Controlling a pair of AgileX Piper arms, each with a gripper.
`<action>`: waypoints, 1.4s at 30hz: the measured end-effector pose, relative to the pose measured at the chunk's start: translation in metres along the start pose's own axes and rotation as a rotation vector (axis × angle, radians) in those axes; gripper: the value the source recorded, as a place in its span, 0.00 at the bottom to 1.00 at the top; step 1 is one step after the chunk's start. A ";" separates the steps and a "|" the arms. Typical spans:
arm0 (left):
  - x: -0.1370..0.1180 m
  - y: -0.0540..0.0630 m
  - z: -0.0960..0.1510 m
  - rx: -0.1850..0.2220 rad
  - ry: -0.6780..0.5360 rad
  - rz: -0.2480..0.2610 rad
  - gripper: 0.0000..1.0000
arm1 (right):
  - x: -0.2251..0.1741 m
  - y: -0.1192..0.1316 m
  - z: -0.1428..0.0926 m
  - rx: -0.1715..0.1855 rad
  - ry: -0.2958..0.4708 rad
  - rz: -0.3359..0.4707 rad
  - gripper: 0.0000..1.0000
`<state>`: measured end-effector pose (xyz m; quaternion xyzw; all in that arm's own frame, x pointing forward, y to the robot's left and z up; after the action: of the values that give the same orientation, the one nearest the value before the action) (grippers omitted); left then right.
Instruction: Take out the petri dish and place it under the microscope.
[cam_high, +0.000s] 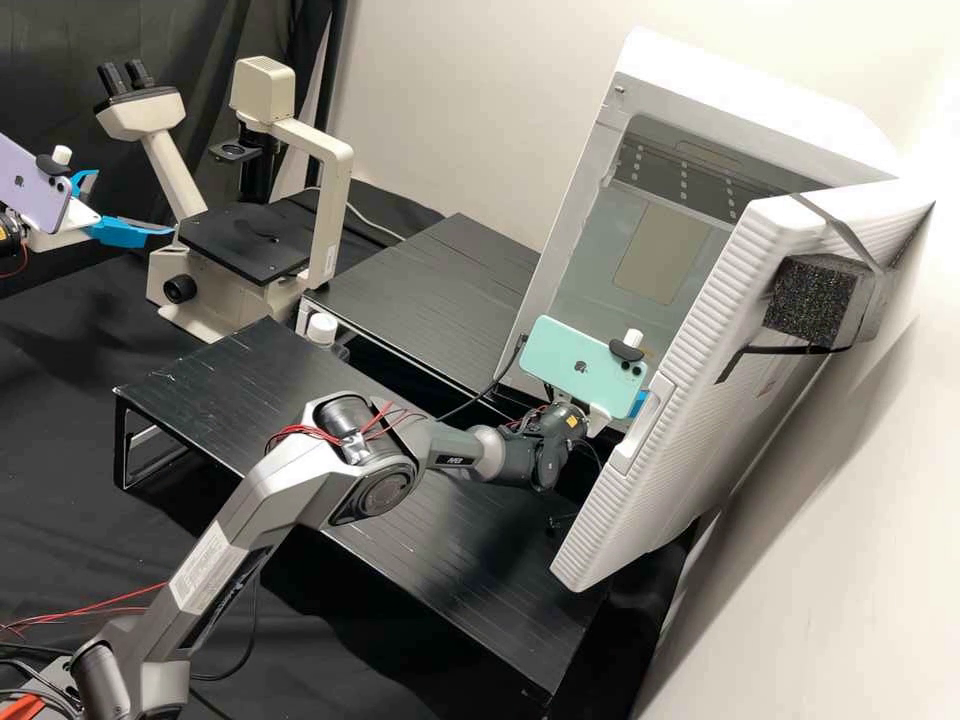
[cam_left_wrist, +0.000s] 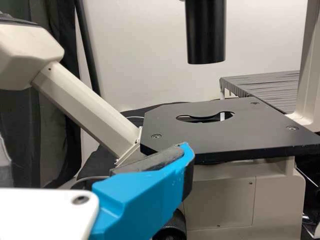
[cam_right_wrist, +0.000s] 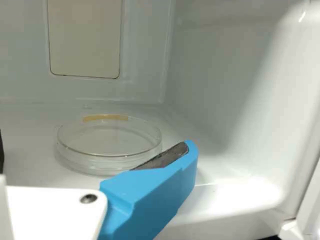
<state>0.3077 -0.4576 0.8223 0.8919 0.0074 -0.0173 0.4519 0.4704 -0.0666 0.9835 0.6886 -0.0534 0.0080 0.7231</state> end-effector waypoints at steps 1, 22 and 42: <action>0.000 0.000 0.000 0.000 0.000 0.000 1.00 | 0.001 -0.001 0.001 0.006 -0.006 -0.009 1.00; 0.000 0.000 0.000 0.000 0.000 0.000 1.00 | 0.017 0.009 0.004 -0.049 -0.060 -0.015 1.00; 0.000 0.000 0.000 0.000 0.000 0.000 1.00 | 0.017 0.010 0.005 -0.049 -0.076 -0.019 0.00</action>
<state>0.3077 -0.4576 0.8223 0.8919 0.0074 -0.0173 0.4519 0.4864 -0.0719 0.9949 0.6711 -0.0745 -0.0263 0.7371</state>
